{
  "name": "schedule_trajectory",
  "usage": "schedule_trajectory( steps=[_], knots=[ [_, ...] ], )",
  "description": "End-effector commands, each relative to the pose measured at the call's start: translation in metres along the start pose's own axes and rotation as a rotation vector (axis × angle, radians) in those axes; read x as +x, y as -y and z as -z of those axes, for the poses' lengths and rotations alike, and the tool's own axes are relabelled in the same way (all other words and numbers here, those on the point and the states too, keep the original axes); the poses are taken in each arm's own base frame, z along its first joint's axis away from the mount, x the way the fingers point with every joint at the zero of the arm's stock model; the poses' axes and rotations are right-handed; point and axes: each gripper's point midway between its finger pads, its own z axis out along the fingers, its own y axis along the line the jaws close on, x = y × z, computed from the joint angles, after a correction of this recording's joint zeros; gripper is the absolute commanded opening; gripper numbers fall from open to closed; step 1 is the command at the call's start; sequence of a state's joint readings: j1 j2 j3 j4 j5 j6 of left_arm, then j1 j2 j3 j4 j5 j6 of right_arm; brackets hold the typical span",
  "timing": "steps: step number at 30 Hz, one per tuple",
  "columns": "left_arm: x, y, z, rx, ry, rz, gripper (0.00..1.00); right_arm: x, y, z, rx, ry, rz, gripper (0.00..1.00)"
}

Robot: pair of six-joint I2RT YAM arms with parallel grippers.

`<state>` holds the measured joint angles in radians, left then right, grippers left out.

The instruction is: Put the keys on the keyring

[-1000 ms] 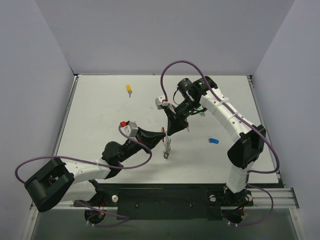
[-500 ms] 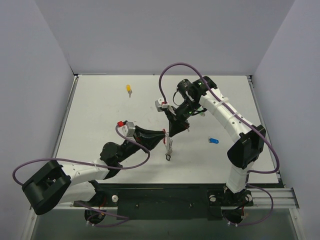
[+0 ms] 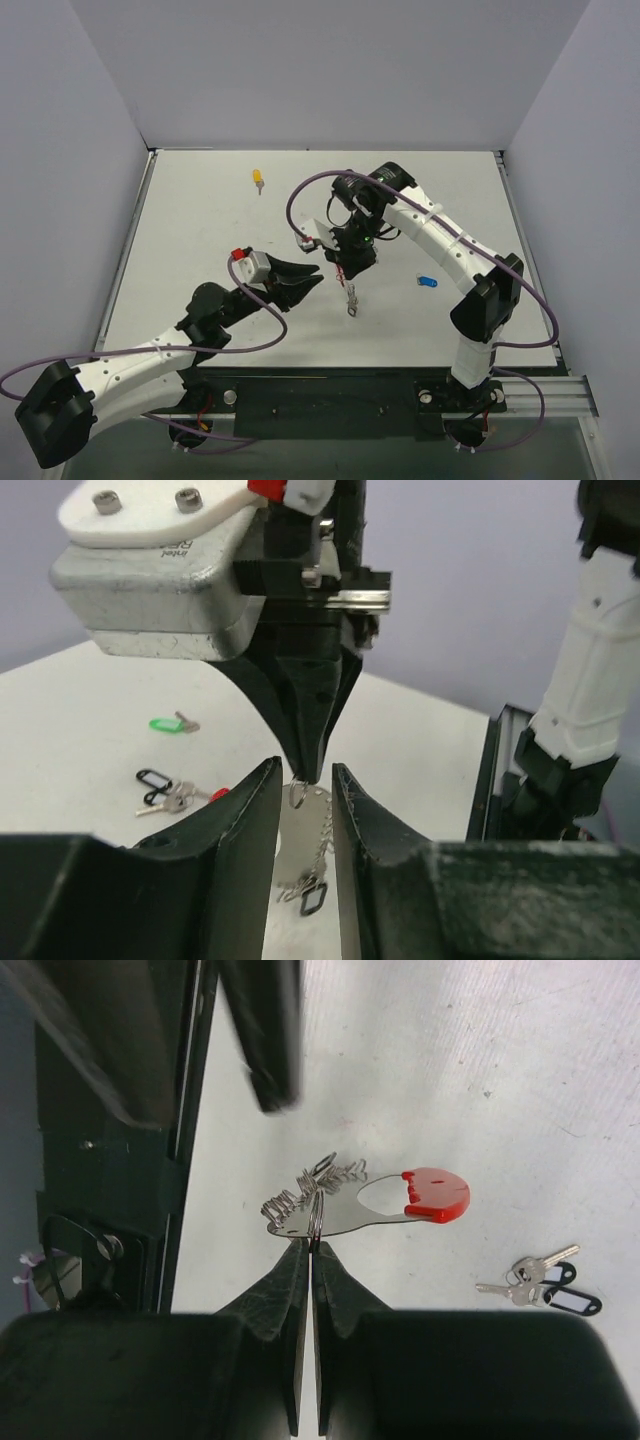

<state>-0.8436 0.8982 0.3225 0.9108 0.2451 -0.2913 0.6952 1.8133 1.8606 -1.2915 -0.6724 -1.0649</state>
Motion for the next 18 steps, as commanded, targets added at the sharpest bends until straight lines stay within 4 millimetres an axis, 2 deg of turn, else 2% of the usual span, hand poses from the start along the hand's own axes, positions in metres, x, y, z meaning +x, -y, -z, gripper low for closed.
schedule_trajectory(
  steps=[1, 4, 5, 7, 10, 13, 18],
  knots=[
    [0.031, -0.003, 0.001, 0.015, -0.189, -0.120, 0.37, 0.017, -0.013, 0.022, 0.071, -0.193, 0.008, 0.00],
    [0.042, -0.002, -0.001, 0.028, -0.219, -0.156, 0.45, 0.021, -0.012, 0.026, 0.081, -0.235, 0.011, 0.00],
    [0.042, -0.003, -0.002, 0.027, -0.218, -0.174, 0.52, 0.022, -0.013, 0.026, 0.075, -0.249, 0.011, 0.00],
    [0.052, -0.004, -0.008, 0.031, -0.236, -0.191, 0.52, 0.024, -0.013, 0.027, 0.074, -0.269, 0.013, 0.00],
    [0.051, 0.001, -0.021, 0.045, -0.215, -0.214, 0.53, 0.024, -0.013, 0.026, 0.065, -0.289, 0.017, 0.00],
    [0.059, -0.003, -0.030, 0.027, -0.209, -0.253, 0.53, 0.024, -0.014, 0.026, 0.056, -0.294, 0.021, 0.00],
    [0.055, -0.014, -0.040, -0.038, -0.158, -0.279, 0.47, 0.026, -0.017, 0.025, 0.040, -0.302, 0.026, 0.00]
  ],
)
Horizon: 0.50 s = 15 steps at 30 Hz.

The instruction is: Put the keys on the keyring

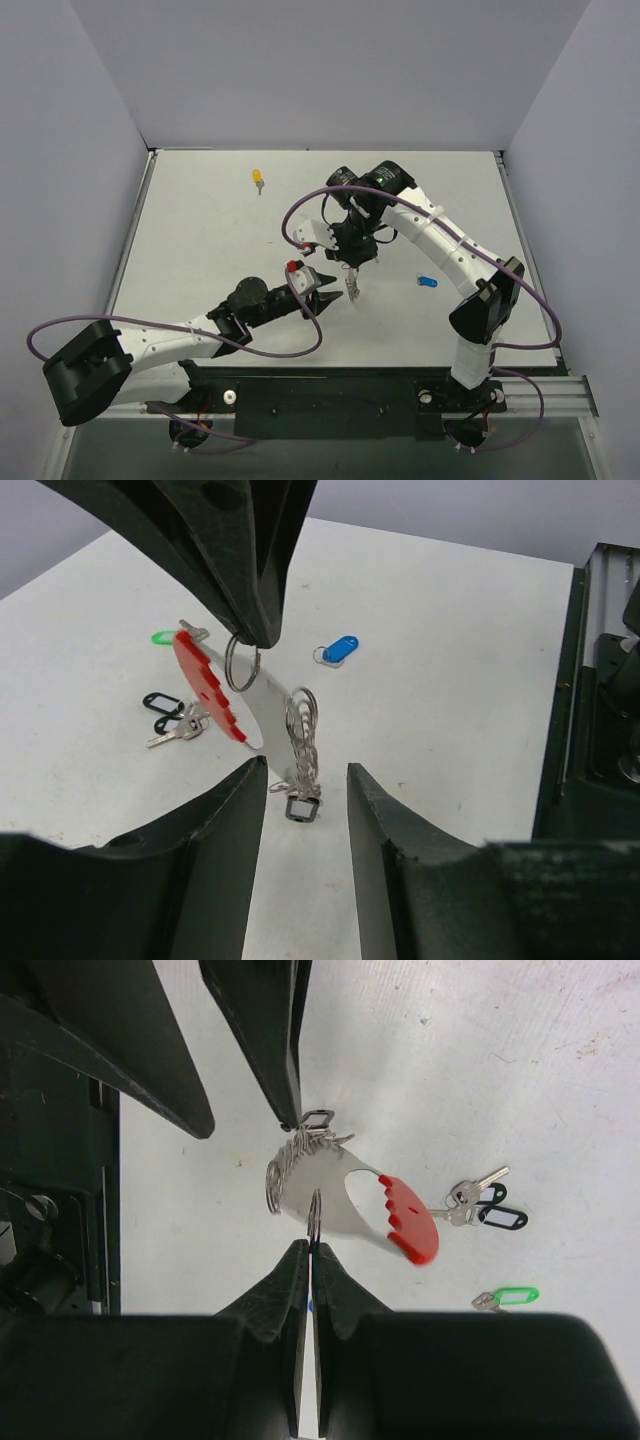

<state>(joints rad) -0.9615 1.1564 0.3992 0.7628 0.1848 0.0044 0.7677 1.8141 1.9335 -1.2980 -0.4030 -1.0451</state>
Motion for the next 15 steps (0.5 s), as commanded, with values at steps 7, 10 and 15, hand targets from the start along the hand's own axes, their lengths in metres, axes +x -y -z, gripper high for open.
schedule_trajectory(
  steps=[7, 10, 15],
  knots=[
    [-0.055, -0.027, -0.010, -0.149, 0.203, -0.088, 0.43, 0.017, -0.035, 0.008, -0.141, -0.086, -0.020, 0.00],
    [-0.055, -0.027, -0.010, -0.142, 0.204, -0.098, 0.42, 0.016, -0.037, 0.007, -0.149, -0.079, -0.018, 0.00],
    [-0.042, -0.017, -0.014, -0.081, 0.173, -0.083, 0.41, 0.016, -0.036, 0.005, -0.171, -0.047, -0.051, 0.00]
  ],
)
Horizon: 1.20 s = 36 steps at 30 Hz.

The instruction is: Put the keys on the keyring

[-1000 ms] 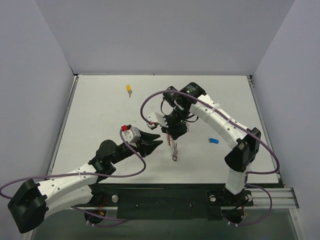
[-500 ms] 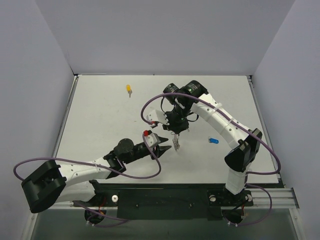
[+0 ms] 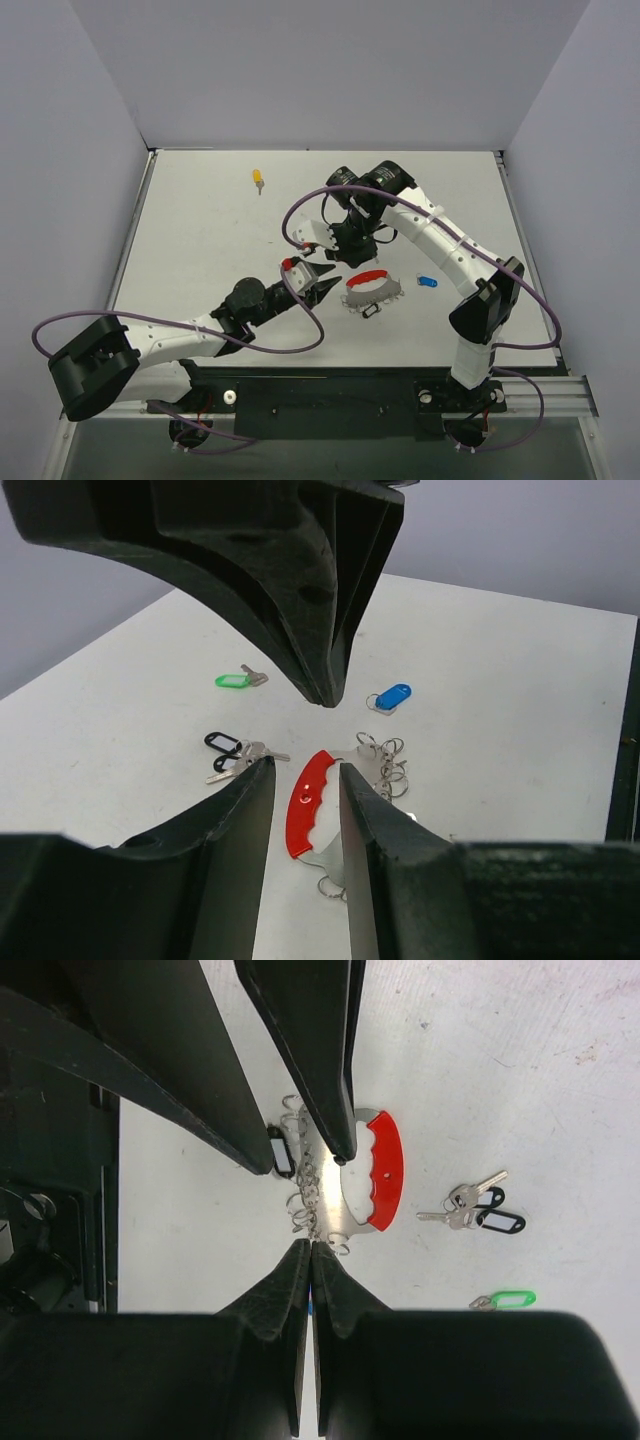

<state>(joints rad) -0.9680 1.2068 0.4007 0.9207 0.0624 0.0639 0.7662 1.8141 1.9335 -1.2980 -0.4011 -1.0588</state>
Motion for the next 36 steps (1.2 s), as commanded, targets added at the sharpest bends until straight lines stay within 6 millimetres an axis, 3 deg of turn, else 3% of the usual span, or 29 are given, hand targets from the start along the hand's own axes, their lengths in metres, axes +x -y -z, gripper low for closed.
schedule_trajectory(
  steps=[1, 4, 8, 9, 10, 11, 12, 13, 15, 17, 19, 22, 24, 26, 29, 31, 36],
  knots=[
    [-0.016, 0.007, -0.008, 0.044, 0.060, -0.001, 0.41, 0.018, -0.034, 0.006, -0.172, -0.027, -0.088, 0.00],
    [-0.001, 0.015, -0.006, 0.087, 0.021, 0.016, 0.43, 0.020, -0.035, 0.008, -0.206, 0.064, -0.166, 0.00],
    [0.019, 0.027, -0.007, 0.144, -0.053, 0.037, 0.56, 0.040, -0.032, 0.010, -0.219, 0.204, -0.358, 0.00],
    [0.023, 0.028, -0.007, 0.150, -0.070, 0.044, 0.60, 0.045, -0.024, 0.015, -0.178, 0.259, -0.406, 0.05],
    [0.027, 0.029, -0.007, 0.147, -0.082, 0.057, 0.62, 0.052, -0.032, 0.007, -0.209, 0.264, -0.473, 0.09],
    [0.028, 0.026, -0.006, 0.126, -0.085, 0.069, 0.66, 0.061, -0.024, 0.008, -0.147, 0.303, -0.509, 0.24],
    [0.028, 0.025, -0.005, 0.113, -0.087, 0.097, 0.67, 0.070, -0.031, -0.004, -0.158, 0.297, -0.592, 0.28],
    [0.031, 0.019, -0.002, 0.076, -0.090, 0.108, 0.71, 0.081, -0.024, -0.004, -0.070, 0.300, -0.639, 0.37],
    [0.028, 0.010, 0.004, 0.018, -0.078, 0.140, 0.78, 0.111, -0.028, -0.032, 0.018, 0.250, -0.765, 0.46],
    [0.023, 0.000, 0.011, -0.042, -0.061, 0.187, 0.85, 0.136, -0.025, -0.045, 0.121, 0.227, -0.872, 0.53],
    [0.006, -0.013, 0.018, -0.086, -0.036, 0.246, 0.89, 0.153, -0.024, -0.048, 0.171, 0.245, -0.951, 0.54],
    [0.005, -0.028, 0.023, -0.102, -0.144, 0.323, 0.89, 0.188, -0.011, -0.048, 0.291, 0.244, -1.165, 0.52],
    [0.005, -0.041, 0.030, -0.135, -0.229, 0.362, 0.89, 0.198, -0.006, -0.051, 0.296, 0.261, -1.297, 0.47],
    [-0.001, -0.056, 0.037, -0.181, -0.287, 0.353, 0.89, 0.197, 0.000, -0.058, 0.289, 0.279, -1.367, 0.39],
    [-0.017, -0.069, 0.046, -0.218, -0.342, 0.292, 0.89, 0.190, 0.005, -0.069, 0.294, 0.262, -1.393, 0.37],
    [-0.021, -0.071, 0.058, -0.220, -0.421, 0.238, 0.90, 0.197, 0.011, -0.074, 0.329, 0.221, -1.446, 0.37],
    [-0.004, -0.080, 0.077, -0.223, -0.478, 0.065, 0.90, 0.207, 0.012, -0.087, 0.325, 0.146, -1.526, 0.35]
  ],
)
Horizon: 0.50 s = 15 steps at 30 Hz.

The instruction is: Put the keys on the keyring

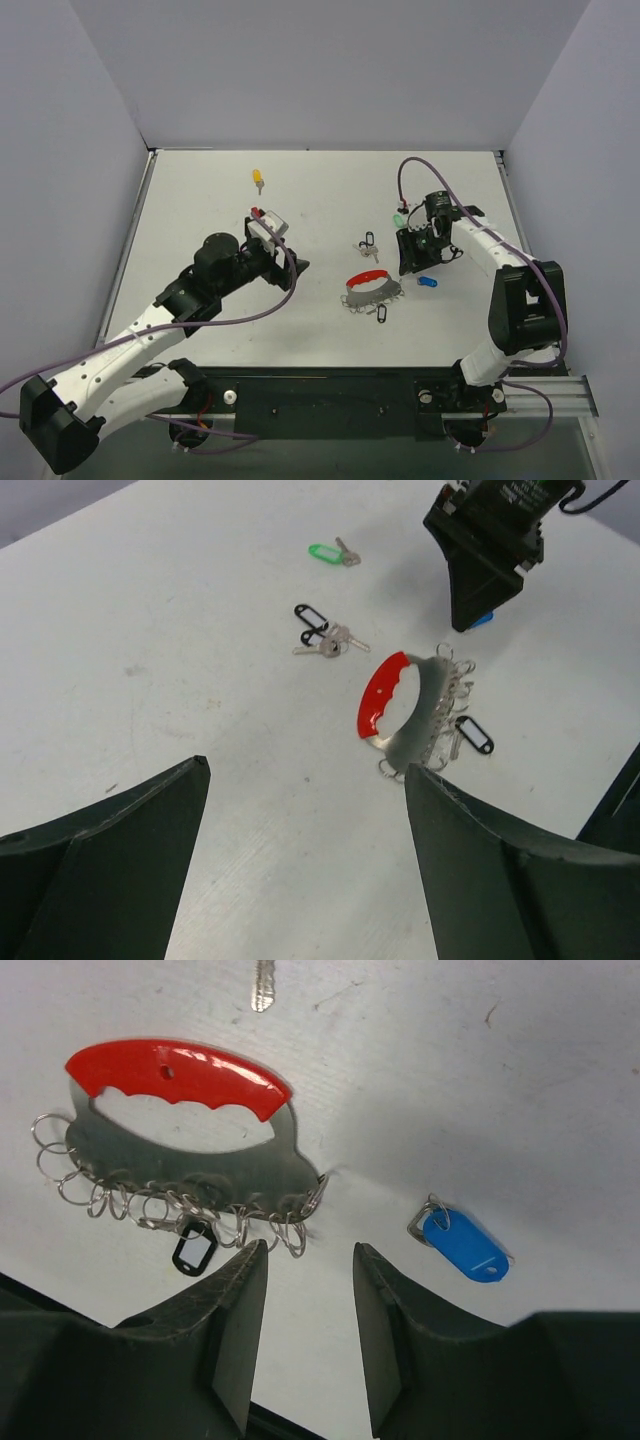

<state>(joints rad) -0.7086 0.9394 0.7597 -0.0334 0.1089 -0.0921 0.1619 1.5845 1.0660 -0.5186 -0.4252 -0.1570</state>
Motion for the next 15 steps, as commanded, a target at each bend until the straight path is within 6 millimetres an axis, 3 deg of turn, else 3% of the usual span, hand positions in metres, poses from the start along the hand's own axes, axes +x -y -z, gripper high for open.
schedule_trajectory(
  steps=[1, 15],
  knots=[
    [0.044, -0.020, 0.014, -0.055, -0.129, -0.142, 0.90, 0.001, 0.009, -0.008, 0.075, -0.029, -0.095, 0.35],
    [0.041, -0.026, 0.013, -0.011, -0.117, -0.139, 0.88, 0.007, 0.005, -0.028, 0.086, -0.110, -0.098, 0.29]
  ],
)
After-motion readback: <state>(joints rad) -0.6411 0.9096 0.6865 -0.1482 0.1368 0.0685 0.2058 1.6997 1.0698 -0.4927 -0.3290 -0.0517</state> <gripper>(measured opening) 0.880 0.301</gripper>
